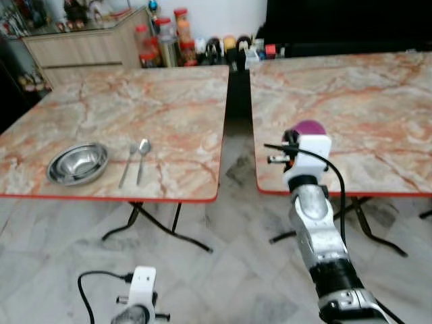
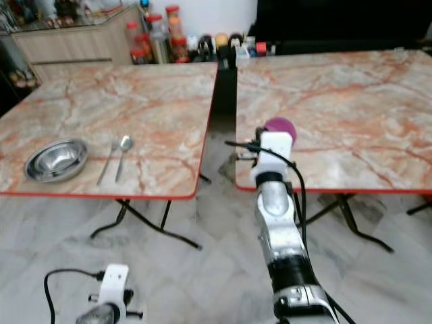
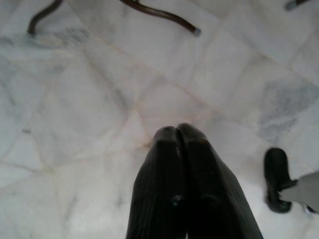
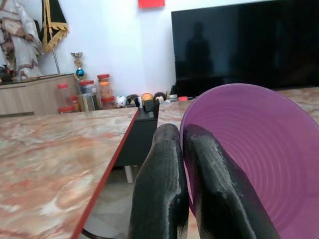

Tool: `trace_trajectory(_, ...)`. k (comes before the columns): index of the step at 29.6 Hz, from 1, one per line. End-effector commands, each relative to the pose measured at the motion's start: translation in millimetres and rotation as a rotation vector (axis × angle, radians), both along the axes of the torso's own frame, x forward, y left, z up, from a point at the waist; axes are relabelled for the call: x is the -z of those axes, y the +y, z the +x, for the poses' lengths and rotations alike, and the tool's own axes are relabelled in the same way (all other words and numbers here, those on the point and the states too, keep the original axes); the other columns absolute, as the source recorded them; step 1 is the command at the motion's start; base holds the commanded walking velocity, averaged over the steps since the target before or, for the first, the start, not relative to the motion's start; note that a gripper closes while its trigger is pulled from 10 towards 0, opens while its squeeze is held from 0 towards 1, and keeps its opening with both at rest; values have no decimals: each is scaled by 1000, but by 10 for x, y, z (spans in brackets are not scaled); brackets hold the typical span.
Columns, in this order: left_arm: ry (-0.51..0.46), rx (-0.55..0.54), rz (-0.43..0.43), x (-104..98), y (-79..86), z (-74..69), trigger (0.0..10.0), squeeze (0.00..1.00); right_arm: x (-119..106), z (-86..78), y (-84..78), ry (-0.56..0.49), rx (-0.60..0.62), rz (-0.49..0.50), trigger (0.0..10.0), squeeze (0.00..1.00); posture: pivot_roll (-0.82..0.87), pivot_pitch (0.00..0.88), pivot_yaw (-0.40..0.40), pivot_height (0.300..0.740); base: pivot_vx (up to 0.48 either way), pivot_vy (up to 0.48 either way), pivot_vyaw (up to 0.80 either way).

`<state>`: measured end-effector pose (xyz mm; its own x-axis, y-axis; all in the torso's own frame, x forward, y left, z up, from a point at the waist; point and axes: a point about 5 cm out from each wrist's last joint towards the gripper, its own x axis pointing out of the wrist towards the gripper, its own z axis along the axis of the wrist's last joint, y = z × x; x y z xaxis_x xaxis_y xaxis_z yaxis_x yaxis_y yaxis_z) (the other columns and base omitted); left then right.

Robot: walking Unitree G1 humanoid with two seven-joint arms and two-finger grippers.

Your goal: Setting the table

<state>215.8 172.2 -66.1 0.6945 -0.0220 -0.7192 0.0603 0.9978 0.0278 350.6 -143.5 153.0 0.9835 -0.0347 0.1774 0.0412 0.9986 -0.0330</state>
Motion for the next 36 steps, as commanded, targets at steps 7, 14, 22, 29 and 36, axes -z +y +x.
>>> trace_trajectory(7,16,-28,23,15,121,-44,10000,0,-93,29,155,-34,-45,11,10000,0,-102,0,42,740,0,480,0)
trace_trajectory(14,15,-30,24,16,129,-49,10000,0,-94,31,193,-36,-58,14,10000,0,-96,0,41,740,0,480,0)
trace_trajectory(22,17,-28,29,18,146,-57,10000,0,-108,38,225,-46,-70,17,10000,0,-89,0,41,740,0,480,0)
trace_trajectory(29,16,-20,33,18,156,-59,10000,0,-110,33,284,-51,-88,17,10000,0,-87,0,43,740,0,480,0)
trace_trajectory(36,19,-12,39,20,177,-69,10000,0,-104,29,299,-54,-94,21,10000,0,-88,0,49,740,0,480,0)
